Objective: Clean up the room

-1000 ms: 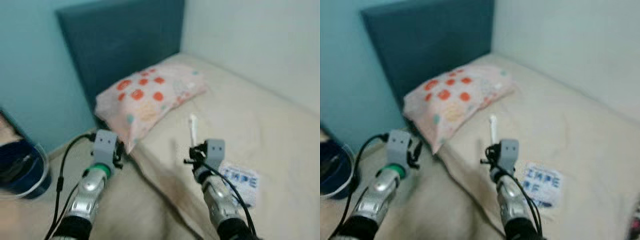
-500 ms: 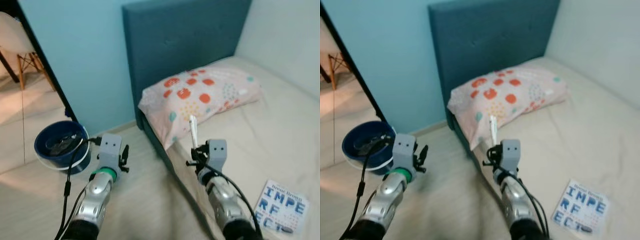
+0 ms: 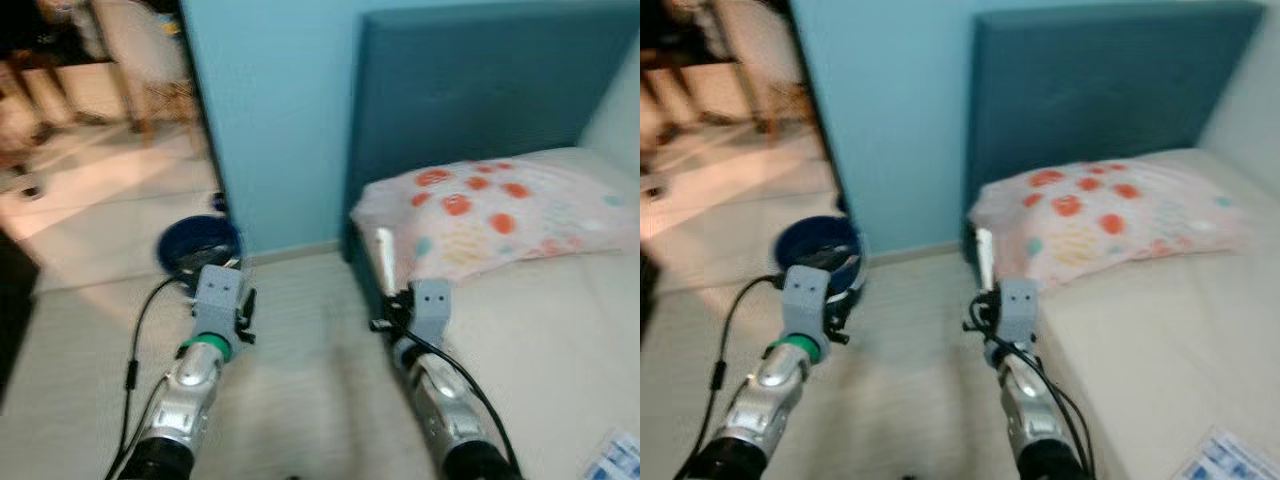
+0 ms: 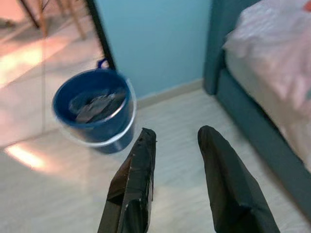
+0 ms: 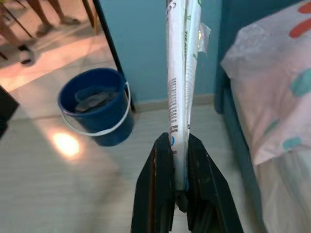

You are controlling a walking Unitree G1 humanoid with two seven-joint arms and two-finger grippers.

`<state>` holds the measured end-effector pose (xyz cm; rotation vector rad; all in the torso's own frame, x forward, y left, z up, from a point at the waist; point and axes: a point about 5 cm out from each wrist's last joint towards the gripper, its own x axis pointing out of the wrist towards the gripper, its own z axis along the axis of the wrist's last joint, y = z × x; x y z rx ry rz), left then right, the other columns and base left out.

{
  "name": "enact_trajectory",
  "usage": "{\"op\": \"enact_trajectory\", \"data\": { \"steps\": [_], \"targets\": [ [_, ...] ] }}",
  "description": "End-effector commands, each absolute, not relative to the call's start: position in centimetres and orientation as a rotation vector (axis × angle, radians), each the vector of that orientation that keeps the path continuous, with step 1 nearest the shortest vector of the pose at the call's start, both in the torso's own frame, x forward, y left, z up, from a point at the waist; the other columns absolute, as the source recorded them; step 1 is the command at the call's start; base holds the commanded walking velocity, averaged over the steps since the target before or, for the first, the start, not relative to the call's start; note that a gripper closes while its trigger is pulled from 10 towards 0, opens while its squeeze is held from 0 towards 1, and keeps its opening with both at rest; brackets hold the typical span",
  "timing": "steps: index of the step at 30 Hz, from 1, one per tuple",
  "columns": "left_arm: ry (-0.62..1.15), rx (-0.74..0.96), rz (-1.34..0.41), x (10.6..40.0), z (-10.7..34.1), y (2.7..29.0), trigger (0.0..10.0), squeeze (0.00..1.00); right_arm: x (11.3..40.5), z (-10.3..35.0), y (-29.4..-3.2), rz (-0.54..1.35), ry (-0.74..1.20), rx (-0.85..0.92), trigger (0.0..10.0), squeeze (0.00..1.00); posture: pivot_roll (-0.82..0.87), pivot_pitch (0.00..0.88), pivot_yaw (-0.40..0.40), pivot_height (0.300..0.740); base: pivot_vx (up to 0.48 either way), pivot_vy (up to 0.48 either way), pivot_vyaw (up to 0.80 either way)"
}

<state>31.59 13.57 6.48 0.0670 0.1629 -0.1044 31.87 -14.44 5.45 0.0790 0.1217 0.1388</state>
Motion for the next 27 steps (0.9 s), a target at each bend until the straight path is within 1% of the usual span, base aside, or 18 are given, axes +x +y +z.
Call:
{"op": "enact_trajectory", "data": {
  "steps": [1,9,19,21,27],
  "targets": [
    [0.177,0.076,-0.100,31.5,6.2,13.8,10.0,0.00,31.7,5.2,-14.5,0.131,0.129,0.068,10.0,0.00,0.05,0.000,0.072,0.740,0.000,0.000,0.80],
    [0.152,0.041,-0.097,31.3,6.5,13.7,10.0,0.00,31.4,4.6,-14.5,0.107,0.164,0.083,10.0,0.00,0.05,0.000,0.073,0.740,0.000,0.000,0.80],
    [0.150,0.038,-0.104,31.4,6.6,13.6,10.0,0.00,31.2,4.4,-14.7,0.102,0.166,0.086,10.0,0.00,0.04,0.000,0.080,0.740,0.000,0.000,0.80],
    [0.152,0.042,-0.114,31.5,6.6,13.3,10.0,0.00,31.0,4.2,-15.0,0.069,0.176,0.120,10.0,0.00,0.03,0.000,0.080,0.740,0.000,0.000,0.00],
    [0.129,0.000,-0.131,32.0,7.3,13.0,10.0,0.00,30.9,3.9,-14.7,0.072,0.183,0.107,10.0,0.00,0.03,0.000,0.081,0.740,0.000,0.000,0.00]
  ]
}}
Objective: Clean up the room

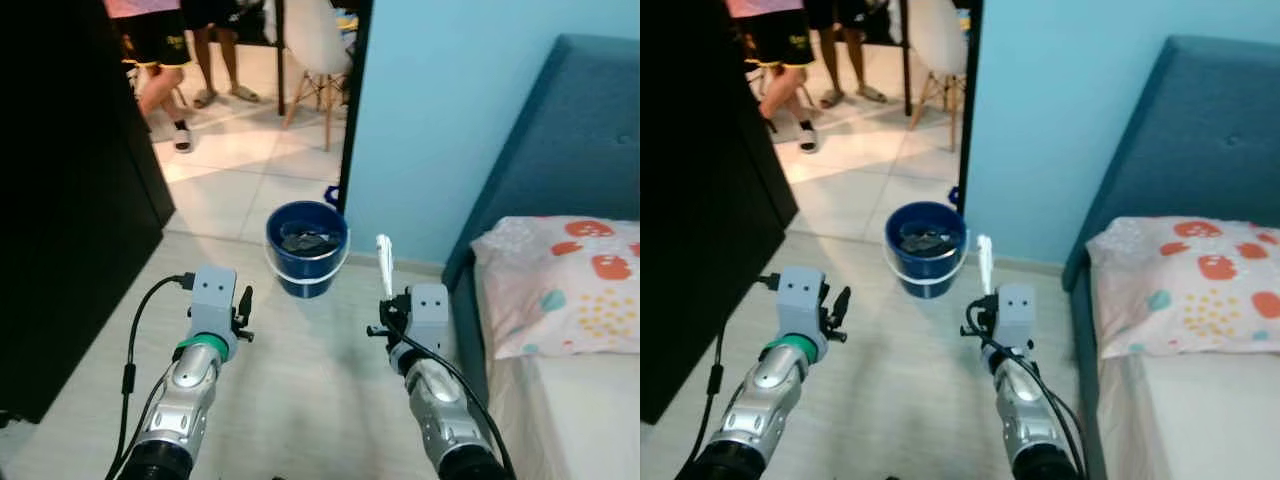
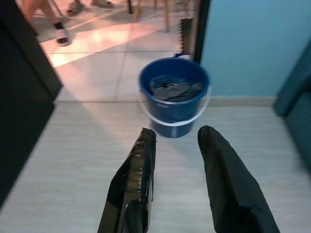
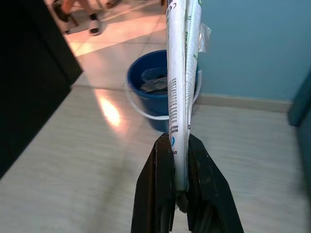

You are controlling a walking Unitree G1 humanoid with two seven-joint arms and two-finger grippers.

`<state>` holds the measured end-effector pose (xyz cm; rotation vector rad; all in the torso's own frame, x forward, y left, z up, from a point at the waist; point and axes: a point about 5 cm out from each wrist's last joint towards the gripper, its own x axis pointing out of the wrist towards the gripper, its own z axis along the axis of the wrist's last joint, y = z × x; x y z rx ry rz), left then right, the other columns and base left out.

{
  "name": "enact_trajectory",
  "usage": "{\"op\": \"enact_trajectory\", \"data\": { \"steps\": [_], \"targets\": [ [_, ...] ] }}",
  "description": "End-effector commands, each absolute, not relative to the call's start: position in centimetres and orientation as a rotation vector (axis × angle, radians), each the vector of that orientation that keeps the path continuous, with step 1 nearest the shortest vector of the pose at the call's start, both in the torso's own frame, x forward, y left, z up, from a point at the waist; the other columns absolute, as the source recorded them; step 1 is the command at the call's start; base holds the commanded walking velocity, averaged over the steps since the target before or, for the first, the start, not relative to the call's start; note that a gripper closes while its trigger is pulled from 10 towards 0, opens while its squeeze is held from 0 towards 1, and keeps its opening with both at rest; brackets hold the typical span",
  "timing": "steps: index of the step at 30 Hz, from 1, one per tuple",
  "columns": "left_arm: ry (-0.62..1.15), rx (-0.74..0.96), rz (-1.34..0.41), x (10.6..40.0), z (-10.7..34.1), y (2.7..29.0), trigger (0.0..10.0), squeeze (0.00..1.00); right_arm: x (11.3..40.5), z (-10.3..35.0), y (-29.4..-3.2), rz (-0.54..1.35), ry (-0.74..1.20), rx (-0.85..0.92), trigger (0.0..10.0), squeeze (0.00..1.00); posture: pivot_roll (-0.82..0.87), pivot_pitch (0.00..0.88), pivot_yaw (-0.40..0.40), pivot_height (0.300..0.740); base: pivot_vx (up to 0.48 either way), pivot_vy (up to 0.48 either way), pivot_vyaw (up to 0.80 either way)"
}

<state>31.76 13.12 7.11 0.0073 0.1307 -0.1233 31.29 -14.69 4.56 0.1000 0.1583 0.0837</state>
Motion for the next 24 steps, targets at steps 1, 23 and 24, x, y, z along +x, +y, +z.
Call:
{"op": "enact_trajectory", "data": {
  "steps": [1,23,24],
  "targets": [
    [0.126,-0.008,-0.129,32.07,7.40,13.11,10.0,0.00,30.88,3.91,-14.68,0.071,0.184,0.109,10.0,0.00,0.03,0.000,0.083,0.740,0.244,0.000,0.00],
    [0.143,-0.016,-0.136,32.35,7.37,13.56,10.0,0.00,30.85,3.97,-14.67,0.038,0.170,0.113,10.0,0.00,0.03,0.000,0.108,0.740,0.327,0.000,0.00],
    [0.145,-0.015,-0.135,32.34,7.36,13.59,10.0,0.00,30.84,3.95,-14.69,0.035,0.170,0.114,10.0,0.00,0.03,0.000,0.109,0.740,0.352,0.000,0.00]
  ]
}}
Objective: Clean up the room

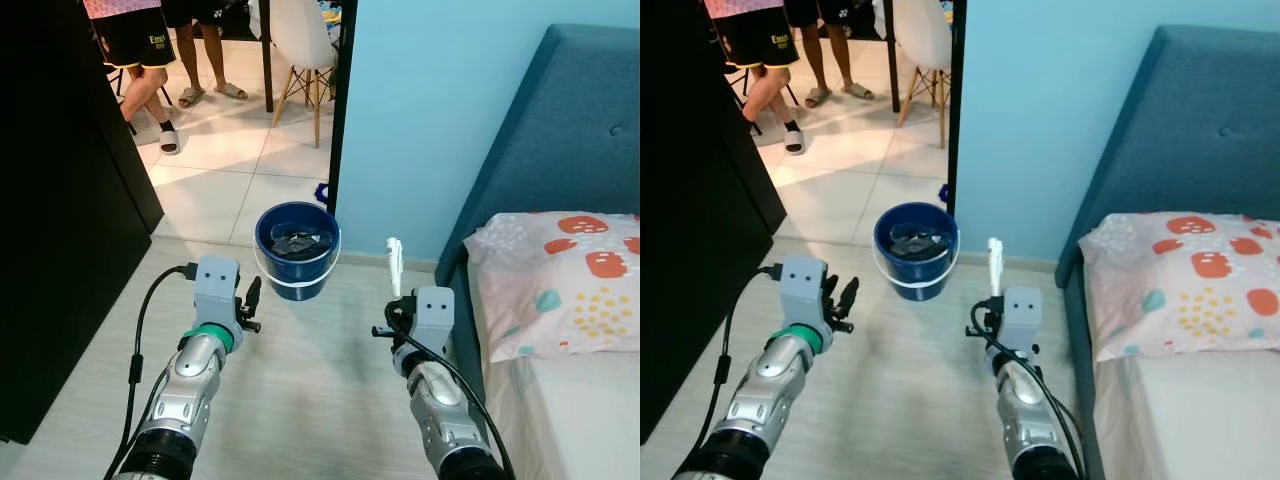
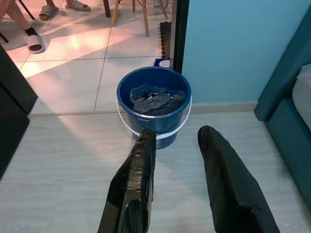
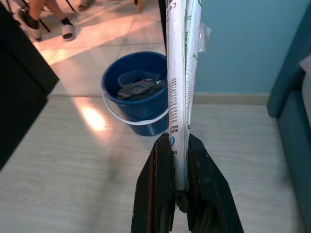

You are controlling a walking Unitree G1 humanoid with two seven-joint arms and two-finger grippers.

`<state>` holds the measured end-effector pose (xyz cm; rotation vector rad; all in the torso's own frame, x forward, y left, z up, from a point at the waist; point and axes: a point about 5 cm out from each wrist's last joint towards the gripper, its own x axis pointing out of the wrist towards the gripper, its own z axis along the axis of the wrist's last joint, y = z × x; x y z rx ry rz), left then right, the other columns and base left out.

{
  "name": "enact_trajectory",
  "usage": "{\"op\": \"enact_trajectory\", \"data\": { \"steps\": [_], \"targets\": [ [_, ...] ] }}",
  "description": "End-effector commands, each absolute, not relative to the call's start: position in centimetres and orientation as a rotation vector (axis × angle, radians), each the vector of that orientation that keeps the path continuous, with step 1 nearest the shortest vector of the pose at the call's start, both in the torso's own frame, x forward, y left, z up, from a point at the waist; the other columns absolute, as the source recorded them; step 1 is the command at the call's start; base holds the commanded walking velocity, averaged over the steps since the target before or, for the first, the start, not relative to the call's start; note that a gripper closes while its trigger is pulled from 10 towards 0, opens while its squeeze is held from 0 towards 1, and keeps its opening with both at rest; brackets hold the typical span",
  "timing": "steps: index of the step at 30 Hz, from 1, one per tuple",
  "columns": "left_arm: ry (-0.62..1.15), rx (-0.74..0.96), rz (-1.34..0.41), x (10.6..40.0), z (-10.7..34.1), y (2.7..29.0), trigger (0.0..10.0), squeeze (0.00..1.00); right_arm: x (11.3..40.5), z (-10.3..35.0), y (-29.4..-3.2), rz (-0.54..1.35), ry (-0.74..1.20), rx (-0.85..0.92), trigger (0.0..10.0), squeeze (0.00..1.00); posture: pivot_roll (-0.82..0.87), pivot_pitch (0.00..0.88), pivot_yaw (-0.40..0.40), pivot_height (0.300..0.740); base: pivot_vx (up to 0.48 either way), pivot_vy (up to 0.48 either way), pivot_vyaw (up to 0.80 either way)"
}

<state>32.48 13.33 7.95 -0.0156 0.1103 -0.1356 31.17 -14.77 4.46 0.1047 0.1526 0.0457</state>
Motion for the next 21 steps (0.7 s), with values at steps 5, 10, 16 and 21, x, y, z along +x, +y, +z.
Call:
{"op": "enact_trajectory", "data": {
  "steps": [5,10,16,21],
  "targets": [
    [0.147,-0.012,-0.134,32.32,7.34,13.68,10.0,0.00,30.79,3.86,-14.66,0.031,0.173,0.119,10.0,0.00,0.04,0.000,0.110,0.740,0.352,0.000,0.00],
    [0.149,-0.008,-0.133,32.27,7.30,13.90,10.0,0.00,30.74,3.77,-14.49,0.031,0.177,0.126,10.0,0.00,0.04,0.000,0.111,0.740,0.354,0.000,0.00],
    [0.151,-0.005,-0.135,32.21,7.29,13.95,10.0,0.00,30.69,3.72,-14.42,0.030,0.178,0.131,10.0,0.00,0.04,0.000,0.113,0.740,0.352,0.000,0.00],
    [0.151,-0.006,-0.139,32.16,7.29,14.01,10.0,0.00,30.62,3.64,-14.46,0.024,0.179,0.137,10.0,0.00,0.05,0.000,0.115,0.740,0.352,0.000,0.00]
  ]
}}
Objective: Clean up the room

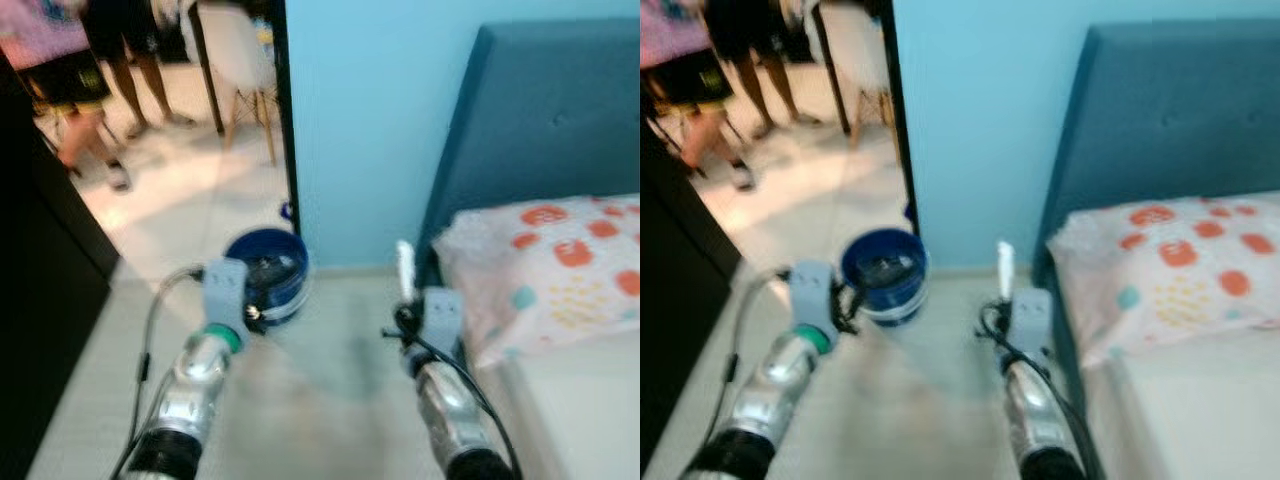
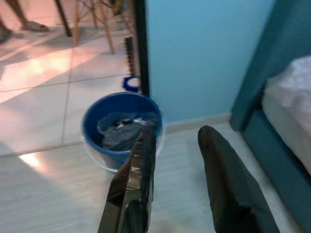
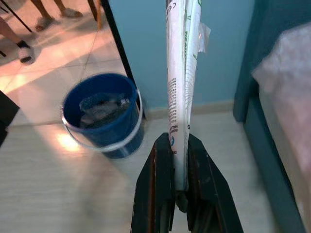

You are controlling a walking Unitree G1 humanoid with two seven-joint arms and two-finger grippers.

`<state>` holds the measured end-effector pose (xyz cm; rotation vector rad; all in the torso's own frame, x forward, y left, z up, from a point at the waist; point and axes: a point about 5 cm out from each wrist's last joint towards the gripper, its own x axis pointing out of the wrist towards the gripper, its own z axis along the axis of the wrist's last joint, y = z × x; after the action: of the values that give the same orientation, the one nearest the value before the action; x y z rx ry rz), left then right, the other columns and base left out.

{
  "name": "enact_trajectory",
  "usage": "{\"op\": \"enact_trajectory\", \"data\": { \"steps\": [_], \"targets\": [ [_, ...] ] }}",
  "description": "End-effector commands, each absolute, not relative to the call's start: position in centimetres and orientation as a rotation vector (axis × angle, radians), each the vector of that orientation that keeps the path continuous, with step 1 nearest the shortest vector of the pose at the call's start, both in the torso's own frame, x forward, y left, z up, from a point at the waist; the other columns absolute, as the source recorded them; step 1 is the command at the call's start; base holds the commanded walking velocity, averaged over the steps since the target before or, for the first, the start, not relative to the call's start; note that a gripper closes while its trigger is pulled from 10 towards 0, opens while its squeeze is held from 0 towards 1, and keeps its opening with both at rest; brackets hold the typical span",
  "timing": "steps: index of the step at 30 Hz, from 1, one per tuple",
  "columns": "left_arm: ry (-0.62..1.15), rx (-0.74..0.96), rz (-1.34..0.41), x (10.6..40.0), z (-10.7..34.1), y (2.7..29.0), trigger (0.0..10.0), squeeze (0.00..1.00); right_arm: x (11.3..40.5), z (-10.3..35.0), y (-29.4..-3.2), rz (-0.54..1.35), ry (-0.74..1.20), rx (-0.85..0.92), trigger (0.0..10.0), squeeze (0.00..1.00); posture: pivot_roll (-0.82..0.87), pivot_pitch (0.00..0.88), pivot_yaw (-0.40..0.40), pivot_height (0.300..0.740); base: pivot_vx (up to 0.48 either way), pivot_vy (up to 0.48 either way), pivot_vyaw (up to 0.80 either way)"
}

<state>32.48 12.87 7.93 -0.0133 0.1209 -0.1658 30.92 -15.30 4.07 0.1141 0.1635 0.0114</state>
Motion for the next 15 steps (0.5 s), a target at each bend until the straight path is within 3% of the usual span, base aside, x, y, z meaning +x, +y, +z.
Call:
{"op": "enact_trajectory", "data": {
  "steps": [1,15],
  "targets": [
    [0.151,-0.006,-0.140,32.17,7.30,14.02,10.0,0.00,30.61,3.61,-14.49,0.022,0.180,0.140,10.0,0.00,0.05,0.000,0.115,0.740,0.352,0.000,0.00],
    [0.153,-0.021,-0.140,32.35,7.37,13.82,10.0,0.00,30.73,3.72,-14.42,0.034,0.180,0.126,10.0,0.00,0.04,0.000,0.117,0.740,0.352,0.000,0.00]
  ]
}}
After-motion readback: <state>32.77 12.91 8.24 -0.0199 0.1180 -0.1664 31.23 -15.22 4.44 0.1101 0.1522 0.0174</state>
